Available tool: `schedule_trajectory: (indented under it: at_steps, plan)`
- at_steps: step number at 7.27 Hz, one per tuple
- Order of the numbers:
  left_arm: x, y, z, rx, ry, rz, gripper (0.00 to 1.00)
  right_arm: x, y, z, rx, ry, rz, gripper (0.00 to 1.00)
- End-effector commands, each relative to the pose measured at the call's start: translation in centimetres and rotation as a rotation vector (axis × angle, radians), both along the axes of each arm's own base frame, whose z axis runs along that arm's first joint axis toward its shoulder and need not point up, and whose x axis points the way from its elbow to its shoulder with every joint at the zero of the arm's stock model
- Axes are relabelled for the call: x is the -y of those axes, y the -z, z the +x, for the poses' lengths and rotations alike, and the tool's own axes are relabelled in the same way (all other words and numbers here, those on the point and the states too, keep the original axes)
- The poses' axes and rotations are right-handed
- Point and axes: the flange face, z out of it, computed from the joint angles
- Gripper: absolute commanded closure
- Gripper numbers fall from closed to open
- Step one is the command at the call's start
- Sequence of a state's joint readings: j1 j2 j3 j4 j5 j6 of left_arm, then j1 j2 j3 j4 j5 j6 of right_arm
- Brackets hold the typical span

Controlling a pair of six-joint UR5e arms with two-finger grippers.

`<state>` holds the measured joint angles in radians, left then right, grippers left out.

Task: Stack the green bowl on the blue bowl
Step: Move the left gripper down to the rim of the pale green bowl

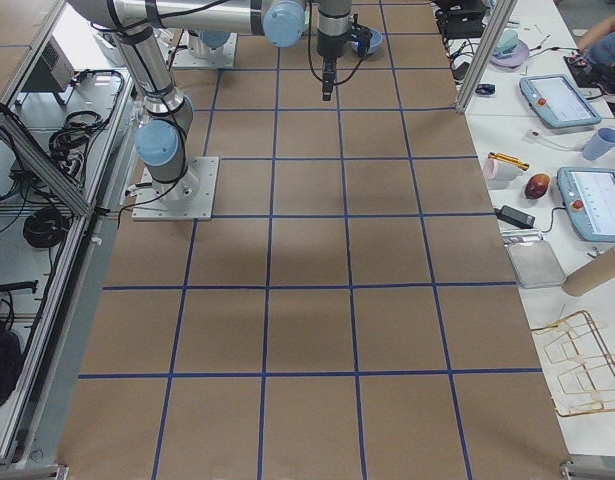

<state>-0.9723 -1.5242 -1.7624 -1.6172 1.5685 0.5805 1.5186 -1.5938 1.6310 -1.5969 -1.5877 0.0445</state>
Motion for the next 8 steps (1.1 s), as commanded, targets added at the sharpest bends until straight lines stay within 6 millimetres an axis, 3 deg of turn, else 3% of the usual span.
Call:
schedule_trajectory:
  at_steps: [1, 3, 4, 8]
  plan:
    - [-2.8, 5.8, 6.2, -0.035, 0.034, -0.044, 0.0, 0.0, 0.0, 0.0, 0.0, 0.0, 0.0, 0.0]
    - [-4.5, 13.6, 7.8, -0.02, 0.021, -0.098, 0.0, 0.0, 0.0, 0.0, 0.0, 0.0, 0.0, 0.0]
    - [-5.2, 16.1, 8.1, -0.026, -0.001, -0.114, 0.0, 0.0, 0.0, 0.0, 0.0, 0.0, 0.0, 0.0]
    - [-4.3, 21.2, 9.2, -0.065, -0.003, -0.101, 0.0, 0.0, 0.0, 0.0, 0.0, 0.0, 0.0, 0.0]
